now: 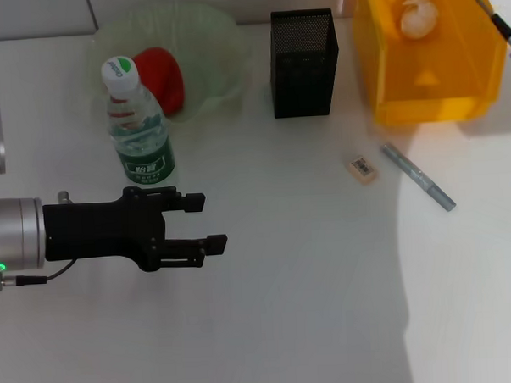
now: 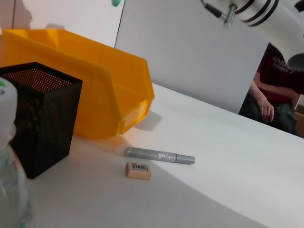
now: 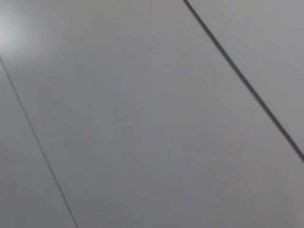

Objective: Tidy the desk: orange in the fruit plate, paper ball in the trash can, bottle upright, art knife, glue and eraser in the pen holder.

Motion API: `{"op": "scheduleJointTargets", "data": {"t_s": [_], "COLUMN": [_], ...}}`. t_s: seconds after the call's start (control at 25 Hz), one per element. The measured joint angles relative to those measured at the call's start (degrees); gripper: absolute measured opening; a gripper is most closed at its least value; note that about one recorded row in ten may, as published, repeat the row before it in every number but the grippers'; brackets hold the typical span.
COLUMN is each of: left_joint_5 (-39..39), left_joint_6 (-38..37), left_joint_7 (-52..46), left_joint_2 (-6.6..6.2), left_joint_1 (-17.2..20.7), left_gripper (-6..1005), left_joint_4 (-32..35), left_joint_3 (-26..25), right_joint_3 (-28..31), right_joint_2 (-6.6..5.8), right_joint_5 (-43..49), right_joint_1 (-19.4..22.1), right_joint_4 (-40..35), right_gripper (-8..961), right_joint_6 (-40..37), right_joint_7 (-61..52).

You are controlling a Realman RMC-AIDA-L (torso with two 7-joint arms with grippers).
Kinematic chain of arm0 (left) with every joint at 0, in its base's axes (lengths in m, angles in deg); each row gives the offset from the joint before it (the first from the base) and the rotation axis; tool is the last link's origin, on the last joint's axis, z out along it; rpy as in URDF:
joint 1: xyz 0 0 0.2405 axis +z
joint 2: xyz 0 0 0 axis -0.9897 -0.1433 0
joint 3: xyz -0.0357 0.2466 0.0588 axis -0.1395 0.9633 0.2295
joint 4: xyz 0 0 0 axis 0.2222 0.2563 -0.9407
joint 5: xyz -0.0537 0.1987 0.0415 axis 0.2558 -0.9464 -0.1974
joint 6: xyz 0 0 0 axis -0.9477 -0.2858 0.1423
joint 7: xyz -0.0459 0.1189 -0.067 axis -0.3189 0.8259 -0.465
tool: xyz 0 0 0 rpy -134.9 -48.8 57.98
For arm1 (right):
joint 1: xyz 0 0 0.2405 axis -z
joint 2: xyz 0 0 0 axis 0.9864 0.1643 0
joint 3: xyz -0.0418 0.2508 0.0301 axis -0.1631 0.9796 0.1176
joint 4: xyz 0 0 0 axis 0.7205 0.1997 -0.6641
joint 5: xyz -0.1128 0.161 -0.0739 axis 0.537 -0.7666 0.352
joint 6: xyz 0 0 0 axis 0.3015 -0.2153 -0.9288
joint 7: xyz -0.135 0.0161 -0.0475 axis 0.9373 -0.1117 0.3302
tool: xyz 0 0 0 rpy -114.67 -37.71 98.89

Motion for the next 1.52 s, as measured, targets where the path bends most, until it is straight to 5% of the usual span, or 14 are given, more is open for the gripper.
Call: {"op": "scheduleJointTargets", "data": {"t_s": [0.24, 0.88, 1.04, 1.28, 1.4, 1.44, 1.48, 1.52], "left_joint_5": [0.3, 0.3, 0.3, 0.3, 0.3, 0.3, 0.3, 0.3], "left_joint_6": [-0.2, -0.7, -0.9, -2.0, -2.4, -2.6, -2.6, -2.8], "left_joint_7": [0.0, -0.1, -0.1, -0.1, -0.1, -0.1, -0.1, -0.1], "left_joint_2": [0.28, 0.35, 0.34, 0.31, 0.25, 0.23, 0.23, 0.21], "left_joint_1": [0.1, 0.0, 0.2, 0.0, 0.0, 0.0, 0.0, 0.0], "left_gripper": [774, 772, 770, 770, 770, 770, 770, 771], "left_joint_4": [-1.0, -2.2, -2.2, -2.2, -2.2, -2.2, -2.2, -2.2], "left_joint_3": [0.0, 0.0, 0.0, 0.0, -0.1, 0.0, 0.0, 0.0], "right_joint_3": [-0.4, -7.1, -10.8, -11.7, -10.9, -8.8, -8.8, -3.8], "right_joint_2": [0.56, 0.10, -0.10, -0.69, -2.49, -4.17, -4.17, -5.15], "right_joint_5": [-9.8, -8.1, -7.4, 1.2, 10.4, 20.0, 20.0, 33.1], "right_joint_1": [-7.9, -16.1, -14.4, -7.8, -1.9, 1.4, 1.4, 3.4], "right_joint_4": [16.0, 16.4, 14.2, 3.8, -6.6, -15.1, -15.1, -23.7], "right_gripper": [205, 264, 279, 539, 663, 704, 707, 709], "right_joint_6": [-0.8, 12.3, 11.5, 8.3, 3.5, 0.7, 0.7, -3.9], "right_joint_7": [13.3, 16.2, 12.8, 4.6, -4.6, -15.0, -15.0, -27.2]}}
